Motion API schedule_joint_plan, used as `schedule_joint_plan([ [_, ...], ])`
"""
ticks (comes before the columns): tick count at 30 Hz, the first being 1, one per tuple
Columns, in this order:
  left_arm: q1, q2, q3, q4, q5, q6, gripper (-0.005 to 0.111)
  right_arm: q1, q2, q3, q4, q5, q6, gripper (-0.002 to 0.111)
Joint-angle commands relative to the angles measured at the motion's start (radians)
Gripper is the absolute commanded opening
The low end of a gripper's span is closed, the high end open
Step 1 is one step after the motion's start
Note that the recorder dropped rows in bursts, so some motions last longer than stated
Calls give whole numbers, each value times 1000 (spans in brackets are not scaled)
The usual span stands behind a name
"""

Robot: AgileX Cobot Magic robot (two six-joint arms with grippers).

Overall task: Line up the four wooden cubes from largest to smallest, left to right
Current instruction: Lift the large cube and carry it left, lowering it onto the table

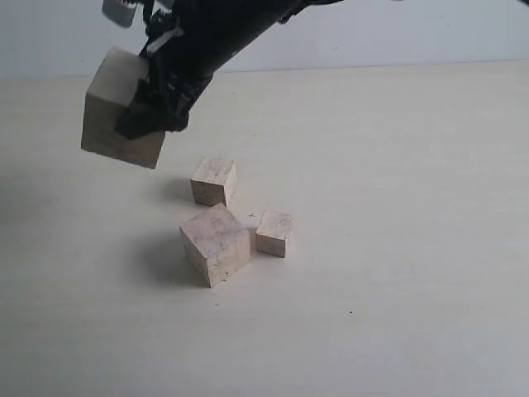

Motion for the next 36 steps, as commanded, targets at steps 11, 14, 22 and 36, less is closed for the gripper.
schedule_joint_plan([
  [11,-6,-6,3,2,-11,0,0,40,144,-11,-20,-14,-119,0],
  [14,-6,-6,3,2,-11,0,0,40,161,-11,-87,-14,-119,0],
  [22,-6,-6,3,2,-11,0,0,21,172,-11,-153,-20,-113,0],
  [36,-6,-6,3,2,-11,0,0,-70,213,-18,-125,-43,-114,0],
])
